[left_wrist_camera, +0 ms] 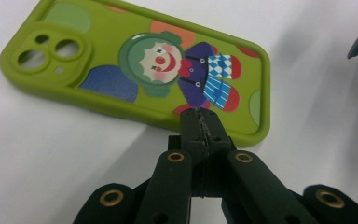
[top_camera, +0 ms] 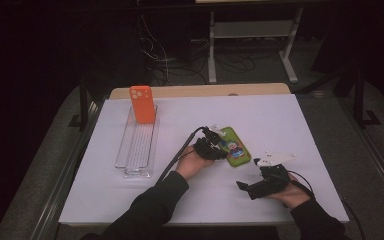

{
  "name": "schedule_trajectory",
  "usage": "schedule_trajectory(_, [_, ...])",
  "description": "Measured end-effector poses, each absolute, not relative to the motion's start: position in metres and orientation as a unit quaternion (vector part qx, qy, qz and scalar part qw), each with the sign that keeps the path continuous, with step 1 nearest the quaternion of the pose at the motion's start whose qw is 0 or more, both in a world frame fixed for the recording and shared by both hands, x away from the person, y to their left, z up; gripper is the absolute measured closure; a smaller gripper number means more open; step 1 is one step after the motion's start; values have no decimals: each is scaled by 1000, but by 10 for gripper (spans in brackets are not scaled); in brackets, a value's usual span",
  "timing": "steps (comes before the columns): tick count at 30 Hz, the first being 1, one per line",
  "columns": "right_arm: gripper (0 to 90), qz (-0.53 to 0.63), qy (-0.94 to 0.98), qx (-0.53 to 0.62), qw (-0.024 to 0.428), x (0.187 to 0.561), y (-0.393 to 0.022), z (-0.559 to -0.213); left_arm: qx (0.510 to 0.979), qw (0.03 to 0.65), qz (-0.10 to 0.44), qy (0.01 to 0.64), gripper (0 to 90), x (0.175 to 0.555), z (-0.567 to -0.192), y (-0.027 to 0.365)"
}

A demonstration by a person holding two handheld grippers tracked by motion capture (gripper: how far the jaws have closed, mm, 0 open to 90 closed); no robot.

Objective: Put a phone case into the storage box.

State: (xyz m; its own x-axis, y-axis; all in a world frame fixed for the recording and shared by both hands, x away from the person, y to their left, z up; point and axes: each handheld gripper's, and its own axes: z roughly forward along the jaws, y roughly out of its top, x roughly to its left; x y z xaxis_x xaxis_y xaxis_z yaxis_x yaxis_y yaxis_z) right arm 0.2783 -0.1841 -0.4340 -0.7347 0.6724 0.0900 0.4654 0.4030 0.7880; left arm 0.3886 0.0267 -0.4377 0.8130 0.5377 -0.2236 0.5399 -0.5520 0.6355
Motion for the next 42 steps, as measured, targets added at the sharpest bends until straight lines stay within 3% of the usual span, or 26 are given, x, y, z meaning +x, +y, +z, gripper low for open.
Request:
schedule_trajectory(3, [0,425,829,342,122,278,-184,-434,884,363,2,295,895,388,-435,31])
schedule_trajectory(6, [0,423,831,340,122,278,-185,-434,880,380,6,286,825,386,-427,37])
schedule_trajectory(18, [0,420,831,345,120,279,-185,-435,891,384,28,240,295,359,-404,83])
schedule_trajectory(26, [0,413,830,354,123,282,-188,-434,885,396,28,242,70,340,-412,107])
schedule_trajectory(31, [0,410,827,366,122,283,-190,-433,884,404,30,236,0,332,-417,119])
schedule_trajectory(42, [0,404,820,387,121,288,-188,-430,885,407,33,224,0,328,-417,130])
